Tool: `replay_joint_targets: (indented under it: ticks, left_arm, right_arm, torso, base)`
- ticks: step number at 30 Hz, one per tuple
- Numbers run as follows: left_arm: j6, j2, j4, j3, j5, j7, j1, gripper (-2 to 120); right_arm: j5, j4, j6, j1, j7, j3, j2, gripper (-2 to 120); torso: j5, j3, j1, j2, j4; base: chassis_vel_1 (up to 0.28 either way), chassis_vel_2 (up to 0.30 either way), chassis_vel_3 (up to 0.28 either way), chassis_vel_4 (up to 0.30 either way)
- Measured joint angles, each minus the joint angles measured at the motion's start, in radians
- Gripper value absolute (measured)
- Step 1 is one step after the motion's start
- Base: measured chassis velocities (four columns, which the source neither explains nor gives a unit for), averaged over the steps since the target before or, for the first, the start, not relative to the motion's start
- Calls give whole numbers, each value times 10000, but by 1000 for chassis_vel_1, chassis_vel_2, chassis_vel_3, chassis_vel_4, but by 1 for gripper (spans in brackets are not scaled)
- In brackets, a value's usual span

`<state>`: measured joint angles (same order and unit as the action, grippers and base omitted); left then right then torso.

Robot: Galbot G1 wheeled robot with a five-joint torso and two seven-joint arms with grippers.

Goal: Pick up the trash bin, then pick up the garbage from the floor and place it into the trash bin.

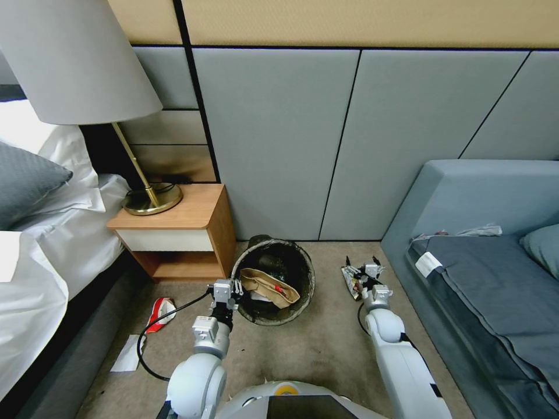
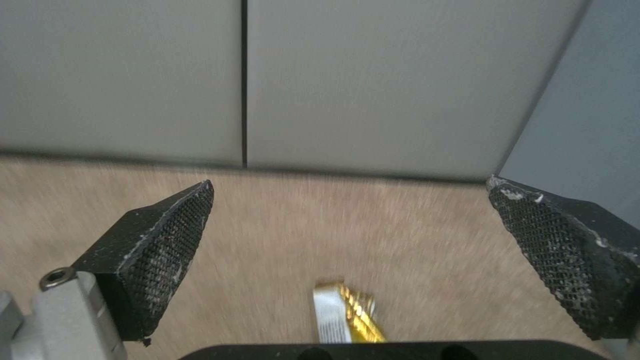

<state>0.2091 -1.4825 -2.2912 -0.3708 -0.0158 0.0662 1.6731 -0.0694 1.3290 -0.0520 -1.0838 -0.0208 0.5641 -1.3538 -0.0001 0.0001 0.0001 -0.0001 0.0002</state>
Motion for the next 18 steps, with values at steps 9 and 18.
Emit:
replay_joint_targets:
  ticks: [9,18]
  left_arm:
    - [-9,-25,15,-10,-27,-5,12,0]
    - [-18,-29,60,21,-88,-15,36,0]
  right_arm:
    - [251,-1764,-177,674,502,-135,110,100]
    - [449,-3123,-794,1008,861,-143,119,100]
  torso:
    - [-1,0,0,0,-2]
    - [0,0,0,0,-2]
  base:
    - [0,0,0,0]
    - [0,0,0,0]
